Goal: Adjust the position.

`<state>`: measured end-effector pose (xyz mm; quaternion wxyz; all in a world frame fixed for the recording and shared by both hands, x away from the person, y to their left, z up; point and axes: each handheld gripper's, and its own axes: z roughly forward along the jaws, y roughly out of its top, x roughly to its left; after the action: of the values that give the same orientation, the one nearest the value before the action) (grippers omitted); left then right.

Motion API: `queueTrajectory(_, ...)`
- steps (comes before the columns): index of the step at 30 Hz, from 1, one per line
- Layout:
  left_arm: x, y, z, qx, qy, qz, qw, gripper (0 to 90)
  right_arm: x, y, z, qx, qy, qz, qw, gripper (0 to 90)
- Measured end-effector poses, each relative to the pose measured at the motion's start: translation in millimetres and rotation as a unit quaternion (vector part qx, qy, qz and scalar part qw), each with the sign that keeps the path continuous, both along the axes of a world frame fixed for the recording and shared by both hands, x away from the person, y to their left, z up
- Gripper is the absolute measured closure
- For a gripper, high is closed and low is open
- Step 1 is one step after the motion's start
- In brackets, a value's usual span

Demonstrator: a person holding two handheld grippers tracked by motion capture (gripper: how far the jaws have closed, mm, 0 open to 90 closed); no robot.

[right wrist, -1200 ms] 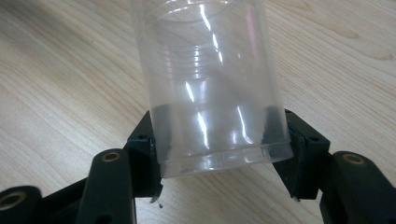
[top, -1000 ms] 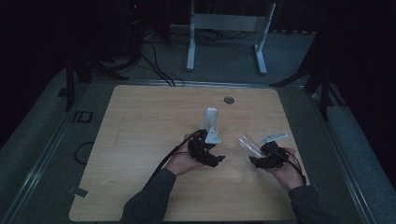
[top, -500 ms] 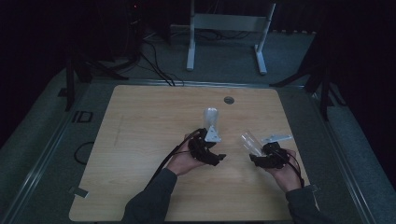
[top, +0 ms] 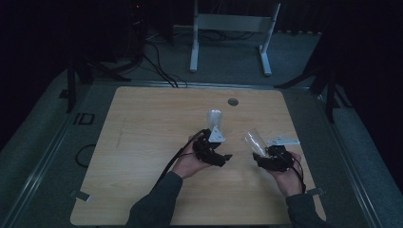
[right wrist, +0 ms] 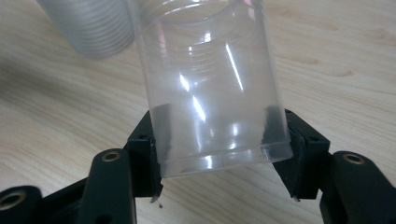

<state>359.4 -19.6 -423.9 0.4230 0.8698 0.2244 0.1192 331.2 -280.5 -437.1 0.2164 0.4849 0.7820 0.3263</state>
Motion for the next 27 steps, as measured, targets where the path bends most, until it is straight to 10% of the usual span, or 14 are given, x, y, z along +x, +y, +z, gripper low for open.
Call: queueTrajectory(27, 3.9, -13.6, 8.4, -0.027, 0.010, 0.006, 0.9996, 28.9, -12.9, 14.2, -1.1, 0.006, -0.083, -0.029, 0.9961, 41.6)
